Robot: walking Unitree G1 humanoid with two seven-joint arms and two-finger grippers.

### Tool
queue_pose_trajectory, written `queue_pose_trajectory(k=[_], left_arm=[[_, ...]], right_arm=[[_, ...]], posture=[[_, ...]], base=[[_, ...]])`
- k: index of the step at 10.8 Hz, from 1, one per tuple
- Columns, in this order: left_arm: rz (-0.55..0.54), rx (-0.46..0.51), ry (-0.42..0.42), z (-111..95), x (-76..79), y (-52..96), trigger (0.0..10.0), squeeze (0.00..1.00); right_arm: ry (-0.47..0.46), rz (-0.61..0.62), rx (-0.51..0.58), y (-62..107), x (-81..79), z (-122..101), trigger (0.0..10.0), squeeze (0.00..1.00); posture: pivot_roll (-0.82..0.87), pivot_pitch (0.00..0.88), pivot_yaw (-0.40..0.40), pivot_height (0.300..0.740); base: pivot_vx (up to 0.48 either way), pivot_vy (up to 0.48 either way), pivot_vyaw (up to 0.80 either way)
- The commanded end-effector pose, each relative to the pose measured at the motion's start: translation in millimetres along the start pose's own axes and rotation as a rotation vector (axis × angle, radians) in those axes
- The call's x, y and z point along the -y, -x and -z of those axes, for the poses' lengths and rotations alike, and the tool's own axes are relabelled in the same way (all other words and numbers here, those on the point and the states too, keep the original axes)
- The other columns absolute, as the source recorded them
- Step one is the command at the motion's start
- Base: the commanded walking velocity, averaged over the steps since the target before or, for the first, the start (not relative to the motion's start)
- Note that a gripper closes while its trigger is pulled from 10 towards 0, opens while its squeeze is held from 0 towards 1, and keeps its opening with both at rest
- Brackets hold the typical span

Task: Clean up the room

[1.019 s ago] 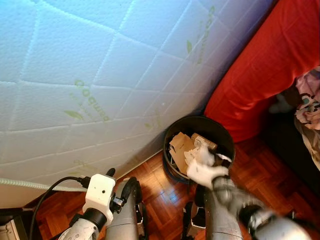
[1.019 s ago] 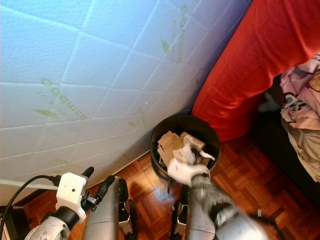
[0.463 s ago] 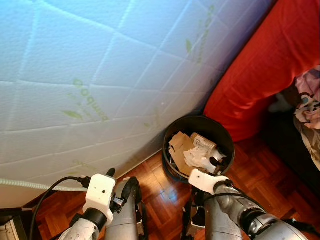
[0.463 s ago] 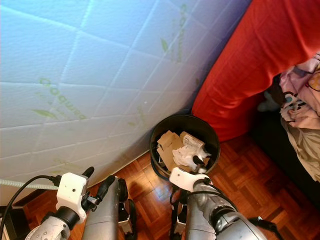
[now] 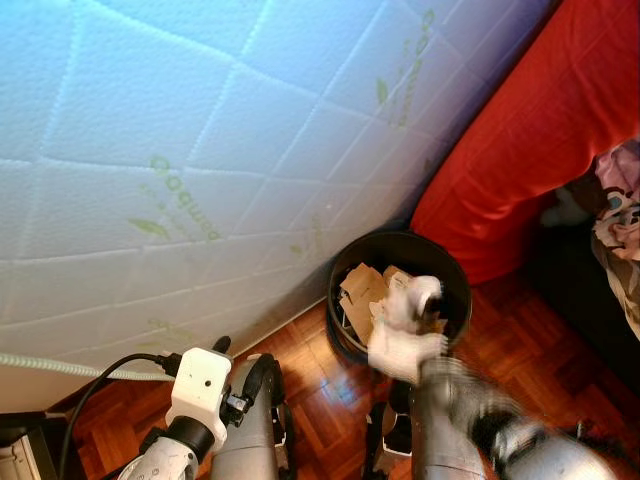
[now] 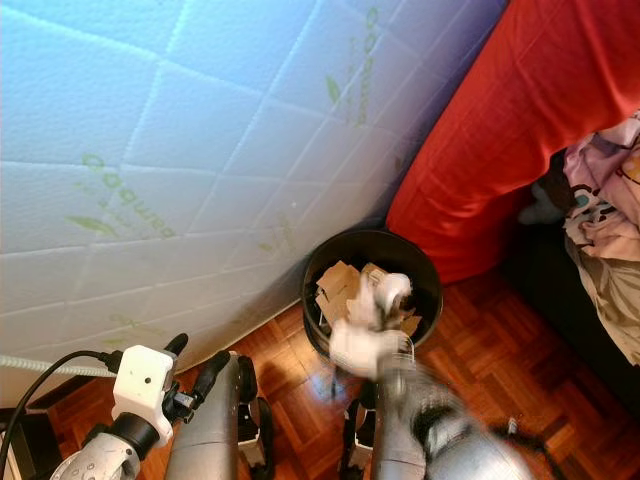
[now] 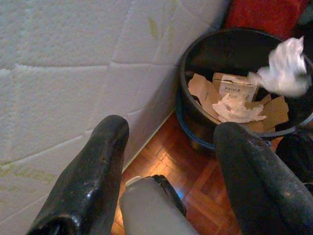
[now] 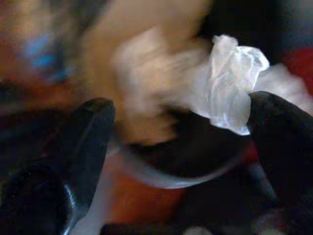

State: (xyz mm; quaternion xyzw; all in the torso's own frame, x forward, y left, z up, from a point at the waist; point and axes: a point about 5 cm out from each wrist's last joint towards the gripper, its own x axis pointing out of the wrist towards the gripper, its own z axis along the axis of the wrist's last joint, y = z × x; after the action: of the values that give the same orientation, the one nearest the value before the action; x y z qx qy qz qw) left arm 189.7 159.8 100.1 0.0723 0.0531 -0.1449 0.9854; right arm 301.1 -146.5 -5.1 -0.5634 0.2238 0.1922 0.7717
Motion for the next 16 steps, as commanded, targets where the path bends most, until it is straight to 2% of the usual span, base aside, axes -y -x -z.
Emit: queue_pose_trajectory(k=[1, 2, 3, 5, 6, 7, 8, 9, 10, 11, 12, 13, 14, 15, 16], left_arm=[[0.004, -0.035, -0.003, 5.0, 2.1, 6.0, 10.0, 0.00], [0.004, -0.035, -0.002, 5.1, 2.1, 6.1, 10.0, 0.00], [0.003, -0.036, -0.003, 5.2, 1.9, 6.1, 10.0, 0.00], [0.001, -0.037, -0.004, 5.4, 1.8, 5.6, 10.0, 0.00], [0.001, -0.039, -0.005, 5.9, 2.1, 5.6, 10.0, 0.00], [0.001, -0.040, -0.005, 6.6, 2.6, 5.5, 10.0, 0.00], [0.000, -0.040, -0.004, 6.7, 2.9, 5.5, 10.0, 0.00], [0.000, -0.039, -0.005, 6.9, 3.0, 5.5, 10.0, 0.00], [-0.001, -0.041, -0.006, 7.4, 2.5, 5.7, 10.0, 0.00], [0.000, -0.041, -0.006, 7.8, 2.5, 5.9, 10.0, 0.00], [-0.001, -0.041, -0.005, 8.3, 2.9, 5.7, 10.0, 0.00], [-0.002, -0.039, -0.003, 8.4, 2.7, 5.3, 10.0, 0.00], [0.001, -0.041, -0.002, 8.9, 3.6, 5.0, 10.0, 0.00], [0.001, -0.041, -0.003, 8.9, 3.5, 4.9, 10.0, 0.00], [0.000, -0.042, -0.003, 9.3, 3.5, 5.0, 10.0, 0.00]], right_arm=[[-0.030, -0.106, -0.056, 4.5, -20.2, 10.8, 10.0, 0.00], [-0.024, -0.033, -0.030, 2.6, -11.0, 6.9, 10.0, 0.00], [-0.009, 0.102, 0.024, -0.9, 9.8, -3.8, 10.0, 0.00], [0.043, 0.176, 0.052, -2.4, 22.7, -10.2, 10.0, 0.00], [0.031, 0.134, 0.040, -2.0, 17.0, -8.0, 10.0, 0.00], [0.024, 0.056, 0.018, -0.6, 4.6, -3.4, 10.0, 0.00], [-0.059, 0.036, -0.003, 0.3, -0.1, -0.8, 10.0, 0.00], [-0.010, 0.213, 0.037, -0.8, 20.1, -5.2, 10.0, 0.00], [0.002, 0.282, 0.051, -1.4, 31.1, -8.4, 10.0, 0.00], [-0.016, 0.211, 0.038, -2.3, 26.5, -8.2, 10.0, 0.00], [-0.225, 0.158, 0.065, -2.4, 22.3, -13.3, 10.0, 0.00], [-0.375, 0.154, 0.030, -2.6, 22.9, -9.9, 10.0, 0.00], [-0.141, 0.178, 0.044, -2.0, 21.4, -9.9, 10.0, 0.00], [-0.035, 0.176, 0.082, -1.6, 18.6, -13.9, 10.0, 0.00], [0.147, 0.168, 0.137, -0.8, 13.6, -19.7, 10.0, 0.00]], posture=[[0.28, 0.407, 0.006, 0.610], [0.29, 0.409, 0.007, 0.610], [0.28, 0.409, 0.006, 0.610], [0.28, 0.407, 0.005, 0.610], [0.28, 0.406, 0.003, 0.610], [0.28, 0.405, 0.003, 0.610], [0.28, 0.404, 0.003, 0.610], [0.29, 0.405, 0.002, 0.610], [0.29, 0.407, 0.004, 0.610], [0.29, 0.407, 0.004, 0.610], [0.28, 0.399, 0.000, 0.610], [0.28, 0.399, 0.000, 0.610], [0.28, 0.398, 0.002, 0.610], [0.28, 0.398, 0.002, 0.610], [0.28, 0.394, 0.001, 0.610]], base=[[0.000, 0.000, 0.00], [0.000, 0.000, 0.00], [0.000, 0.000, 0.00], [0.000, 0.000, 0.00], [0.000, 0.000, 0.00], [0.000, 0.000, 0.00], [0.000, 0.000, 0.00], [0.000, 0.000, 0.00], [0.000, 0.000, 0.00], [0.000, 0.000, 0.00], [0.000, 0.000, 0.00], [0.000, 0.000, 0.00], [0.000, 0.000, 0.00], [0.000, 0.000, 0.00], [0.000, 0.000, 0.00]])
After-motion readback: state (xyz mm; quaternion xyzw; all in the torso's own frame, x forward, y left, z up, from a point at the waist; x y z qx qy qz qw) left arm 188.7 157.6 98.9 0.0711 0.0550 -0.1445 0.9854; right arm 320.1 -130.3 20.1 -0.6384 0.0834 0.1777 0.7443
